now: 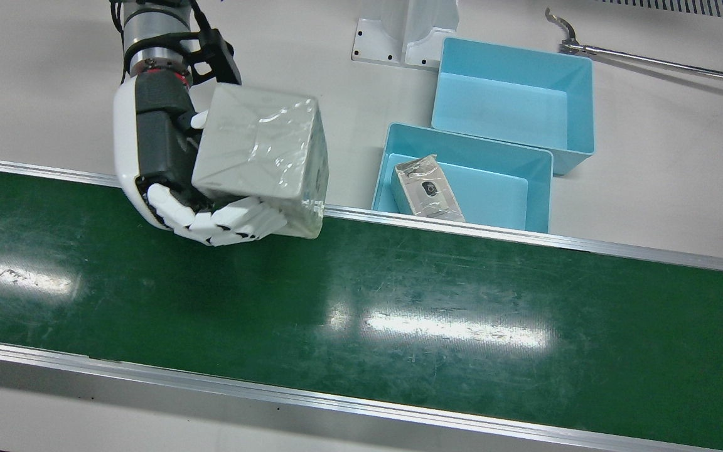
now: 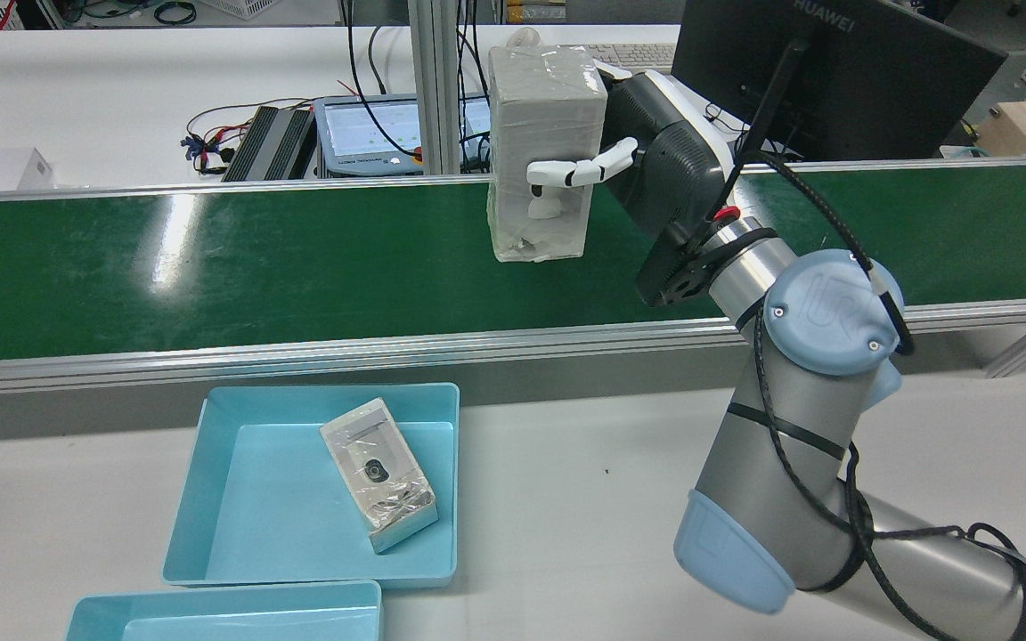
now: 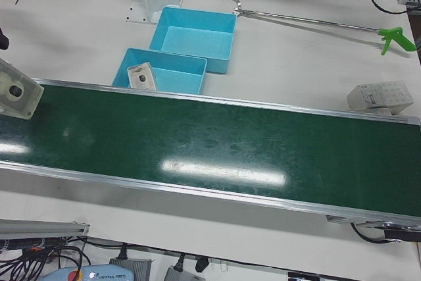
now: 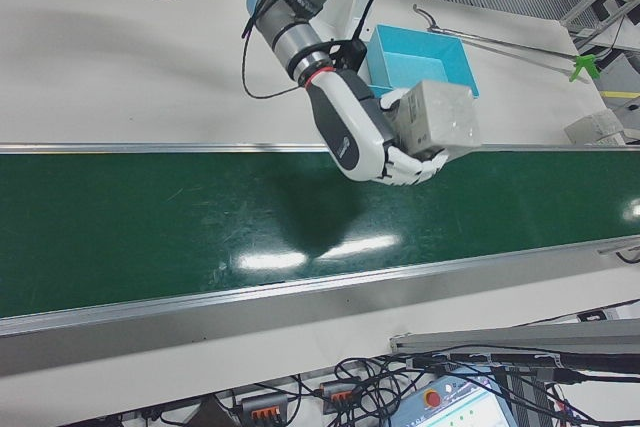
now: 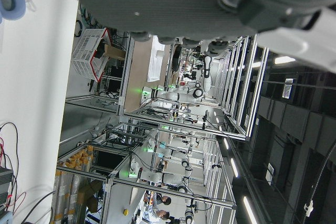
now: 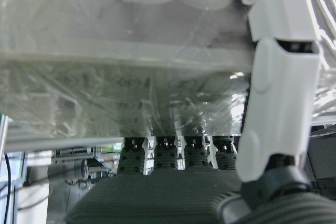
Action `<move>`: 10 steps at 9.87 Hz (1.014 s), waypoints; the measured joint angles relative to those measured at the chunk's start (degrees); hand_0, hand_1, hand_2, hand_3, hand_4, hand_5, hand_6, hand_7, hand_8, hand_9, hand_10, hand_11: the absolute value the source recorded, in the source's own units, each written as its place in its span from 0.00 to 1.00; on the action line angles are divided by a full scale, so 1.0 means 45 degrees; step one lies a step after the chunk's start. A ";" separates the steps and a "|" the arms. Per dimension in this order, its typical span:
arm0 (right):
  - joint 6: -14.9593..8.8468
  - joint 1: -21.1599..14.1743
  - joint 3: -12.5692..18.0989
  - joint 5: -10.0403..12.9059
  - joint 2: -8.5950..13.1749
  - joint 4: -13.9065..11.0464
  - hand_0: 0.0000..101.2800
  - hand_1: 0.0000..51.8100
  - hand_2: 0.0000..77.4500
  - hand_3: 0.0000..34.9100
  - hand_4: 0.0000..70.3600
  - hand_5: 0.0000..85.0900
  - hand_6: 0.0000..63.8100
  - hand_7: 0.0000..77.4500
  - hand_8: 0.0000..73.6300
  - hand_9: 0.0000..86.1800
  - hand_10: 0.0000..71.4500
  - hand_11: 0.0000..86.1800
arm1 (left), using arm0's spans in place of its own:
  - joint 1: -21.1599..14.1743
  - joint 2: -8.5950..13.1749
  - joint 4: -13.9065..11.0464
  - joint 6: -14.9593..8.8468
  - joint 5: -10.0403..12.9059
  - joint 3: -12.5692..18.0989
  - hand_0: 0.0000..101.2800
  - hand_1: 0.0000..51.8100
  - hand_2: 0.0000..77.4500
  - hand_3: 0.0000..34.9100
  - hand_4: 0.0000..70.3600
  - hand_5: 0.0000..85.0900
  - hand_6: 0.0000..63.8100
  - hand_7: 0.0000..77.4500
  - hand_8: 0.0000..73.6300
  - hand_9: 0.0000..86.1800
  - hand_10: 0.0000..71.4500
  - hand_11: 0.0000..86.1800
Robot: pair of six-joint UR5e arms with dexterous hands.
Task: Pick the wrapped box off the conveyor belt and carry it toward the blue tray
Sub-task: 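Carry the box with the right hand down over the blue tray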
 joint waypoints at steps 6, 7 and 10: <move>-0.3366 -0.4493 -0.0520 0.2463 0.1149 0.1984 0.49 0.11 0.39 0.00 0.48 0.48 0.68 0.53 0.83 0.42 0.83 0.37 | 0.0000 -0.0001 0.0000 0.0000 0.0000 0.0000 0.00 0.00 0.01 0.00 0.00 0.01 0.01 0.01 0.01 0.01 0.01 0.01; -0.3561 -0.4720 -0.1293 0.2563 0.1296 0.2976 0.49 0.11 0.39 0.00 0.48 0.48 0.68 0.53 0.83 0.42 0.83 0.37 | 0.0000 0.0000 0.0000 0.0000 0.0000 0.0000 0.00 0.00 0.01 0.00 0.00 0.01 0.01 0.01 0.01 0.01 0.01 0.01; -0.3671 -0.5048 -0.2701 0.2235 0.1674 0.4160 0.52 0.04 0.42 0.00 0.36 0.61 0.56 0.54 0.47 0.42 0.82 0.32 | 0.0001 0.0000 0.0000 0.0000 0.0000 0.0000 0.00 0.00 0.01 0.00 0.00 0.01 0.01 0.01 0.01 0.01 0.01 0.01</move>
